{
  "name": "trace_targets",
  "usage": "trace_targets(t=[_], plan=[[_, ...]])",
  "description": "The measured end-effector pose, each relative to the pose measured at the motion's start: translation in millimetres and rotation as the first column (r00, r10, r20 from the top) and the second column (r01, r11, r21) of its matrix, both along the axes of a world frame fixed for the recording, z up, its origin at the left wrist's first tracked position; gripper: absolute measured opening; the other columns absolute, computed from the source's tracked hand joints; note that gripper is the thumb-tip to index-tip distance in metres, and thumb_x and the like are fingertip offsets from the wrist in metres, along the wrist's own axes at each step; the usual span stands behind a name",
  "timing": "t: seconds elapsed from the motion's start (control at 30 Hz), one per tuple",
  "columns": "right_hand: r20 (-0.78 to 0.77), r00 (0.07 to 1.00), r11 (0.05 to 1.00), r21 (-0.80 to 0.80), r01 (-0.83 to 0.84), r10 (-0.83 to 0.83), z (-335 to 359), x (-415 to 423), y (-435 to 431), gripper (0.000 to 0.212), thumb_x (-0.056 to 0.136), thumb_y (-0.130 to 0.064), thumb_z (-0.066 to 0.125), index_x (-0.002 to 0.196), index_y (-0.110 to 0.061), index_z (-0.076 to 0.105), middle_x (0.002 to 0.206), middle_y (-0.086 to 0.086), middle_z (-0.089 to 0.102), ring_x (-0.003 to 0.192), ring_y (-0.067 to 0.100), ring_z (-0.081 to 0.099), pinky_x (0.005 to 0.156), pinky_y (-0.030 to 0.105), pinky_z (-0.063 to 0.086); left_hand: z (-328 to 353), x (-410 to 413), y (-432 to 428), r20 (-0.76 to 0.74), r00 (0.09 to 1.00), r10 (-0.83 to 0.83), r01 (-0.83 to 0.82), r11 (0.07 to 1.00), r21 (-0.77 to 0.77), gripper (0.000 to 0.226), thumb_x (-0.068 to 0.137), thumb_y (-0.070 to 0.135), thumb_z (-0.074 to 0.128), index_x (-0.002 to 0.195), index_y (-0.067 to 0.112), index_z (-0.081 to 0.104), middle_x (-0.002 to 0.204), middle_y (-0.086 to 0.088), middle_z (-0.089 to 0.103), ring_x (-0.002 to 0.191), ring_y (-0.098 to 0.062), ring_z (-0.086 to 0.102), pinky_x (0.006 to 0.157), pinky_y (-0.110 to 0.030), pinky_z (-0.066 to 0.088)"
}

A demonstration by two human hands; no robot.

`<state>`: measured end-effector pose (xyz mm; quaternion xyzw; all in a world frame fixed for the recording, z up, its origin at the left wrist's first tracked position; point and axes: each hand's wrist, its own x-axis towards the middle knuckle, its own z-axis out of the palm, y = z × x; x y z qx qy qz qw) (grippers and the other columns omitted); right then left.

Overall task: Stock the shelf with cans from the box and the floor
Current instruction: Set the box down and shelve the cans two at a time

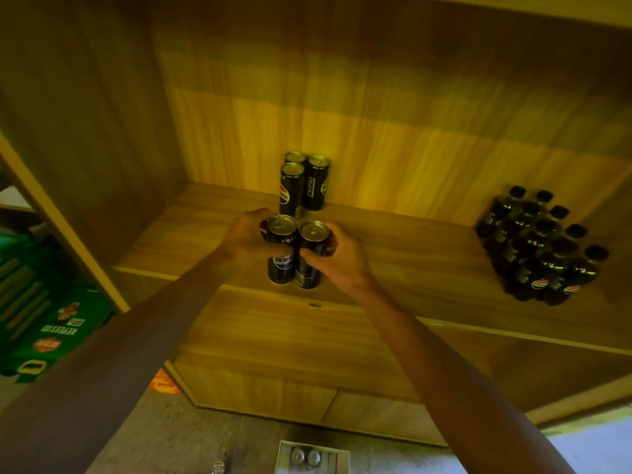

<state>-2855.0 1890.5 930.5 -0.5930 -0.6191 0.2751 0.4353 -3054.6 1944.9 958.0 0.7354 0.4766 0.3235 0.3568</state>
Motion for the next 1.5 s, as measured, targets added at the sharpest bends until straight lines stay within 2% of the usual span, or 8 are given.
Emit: trace_targets(t=[0.2, 0.37, 0.57, 0.8, 0.9, 1.07, 1.23, 1.5], plan=[[-0.049, 0.999, 1.0, 0.007, 0.002, -0.002, -7.9, 3.3, -1.7, 0.075, 0.081, -0.027, 0.08, 0.146, -0.022, 0.042, 0.138, -0.004, 0.056, 0.12, 0.006, 0.054, 0.085, 0.013, 0.047, -8.6, -5.4, 4.4, 0.066, 0.998, -0.003, 0.002, 1.0, 0.007, 0.064, 0.066, 0.015, 0.089, 0.122, 0.013, 0.058, 0.111, 0.008, 0.064, 0.104, -0.012, 0.061, 0.078, -0.021, 0.049], [-0.052, 0.987, 0.988, -0.003, 0.152, -0.152, -31.4, -5.3, -9.6, 0.083, 0.073, -0.05, 0.081, 0.142, -0.029, 0.039, 0.132, -0.015, 0.048, 0.109, -0.003, 0.05, 0.079, 0.012, 0.04, -31.7, 0.3, -8.3, 0.116, 0.989, 0.091, -0.099, 0.993, 0.064, 0.063, 0.066, 0.026, 0.089, 0.121, 0.02, 0.058, 0.105, 0.015, 0.062, 0.097, -0.007, 0.061, 0.078, -0.022, 0.049], [0.0, 0.986, 0.985, 0.017, 0.169, -0.169, -33.5, -8.4, 13.4, 0.068, 0.074, -0.049, 0.081, 0.131, -0.033, 0.047, 0.127, -0.008, 0.058, 0.112, 0.008, 0.057, 0.09, 0.034, 0.055, -35.2, 5.5, 15.7, 0.061, 0.994, 0.092, -0.097, 0.991, 0.095, 0.065, 0.065, 0.028, 0.089, 0.121, 0.017, 0.059, 0.105, 0.008, 0.065, 0.095, -0.012, 0.064, 0.078, -0.026, 0.052], [-0.042, 0.994, 0.993, 0.052, 0.102, -0.1, -18.5, 3.7, 66.2, 0.06, 0.078, -0.027, 0.082, 0.131, -0.02, 0.054, 0.127, -0.001, 0.063, 0.116, 0.014, 0.06, 0.094, 0.044, 0.055, -22.4, 18.1, 61.0, 0.114, 0.989, 0.092, -0.092, 0.996, 0.001, 0.063, 0.066, 0.017, 0.089, 0.121, 0.017, 0.059, 0.106, 0.012, 0.063, 0.088, 0.01, 0.058, 0.068, -0.008, 0.042], [-0.077, 0.993, 0.994, 0.051, 0.099, -0.095, -13.7, 6.7, 93.4, 0.058, 0.079, -0.02, 0.081, 0.13, -0.018, 0.055, 0.127, 0.001, 0.063, 0.117, 0.015, 0.06, 0.098, 0.045, 0.053, -21.4, 24.4, 80.6, 0.102, 0.99, 0.096, -0.096, 0.995, -0.002, 0.065, 0.067, 0.016, 0.088, 0.124, 0.013, 0.058, 0.115, 0.005, 0.065, 0.098, -0.007, 0.06, 0.073, -0.01, 0.041], [-0.122, 0.988, 0.992, 0.071, 0.107, -0.098, -14.2, 10.8, 132.5, 0.055, 0.079, -0.012, 0.081, 0.129, -0.014, 0.056, 0.125, -0.001, 0.064, 0.119, 0.016, 0.06, 0.1, 0.041, 0.051, -23.6, 29.7, 102.0, 0.09, 0.99, 0.108, -0.108, 0.994, -0.009, 0.06, 0.068, 0.02, 0.089, 0.119, 0.01, 0.059, 0.113, 0.003, 0.064, 0.095, -0.01, 0.059, 0.069, -0.012, 0.041], [-0.066, 0.991, 0.985, 0.117, 0.127, -0.12, -14.8, 13.1, 154.6, 0.054, 0.077, -0.018, 0.082, 0.126, -0.018, 0.058, 0.112, -0.017, 0.059, 0.1, -0.003, 0.057, 0.083, 0.015, 0.046, -25.4, 33.8, 112.8, 0.08, 0.992, 0.101, -0.101, 0.995, -0.012, 0.06, 0.069, 0.023, 0.088, 0.12, 0.012, 0.059, 0.116, 0.001, 0.067, 0.094, -0.008, 0.06, 0.07, -0.013, 0.042], [-0.014, 0.99, 0.983, 0.12, 0.141, -0.14, -13.5, 17.5, 172.5, 0.056, 0.076, -0.02, 0.082, 0.127, -0.018, 0.058, 0.116, -0.012, 0.062, 0.103, 0.002, 0.057, 0.08, 0.014, 0.044, -25.0, 34.7, 124.8, 0.056, 0.993, 0.102, -0.102, 0.995, -0.011, 0.059, 0.07, 0.025, 0.088, 0.12, 0.015, 0.058, 0.12, -0.002, 0.068, 0.095, -0.01, 0.06, 0.07, -0.014, 0.042]])
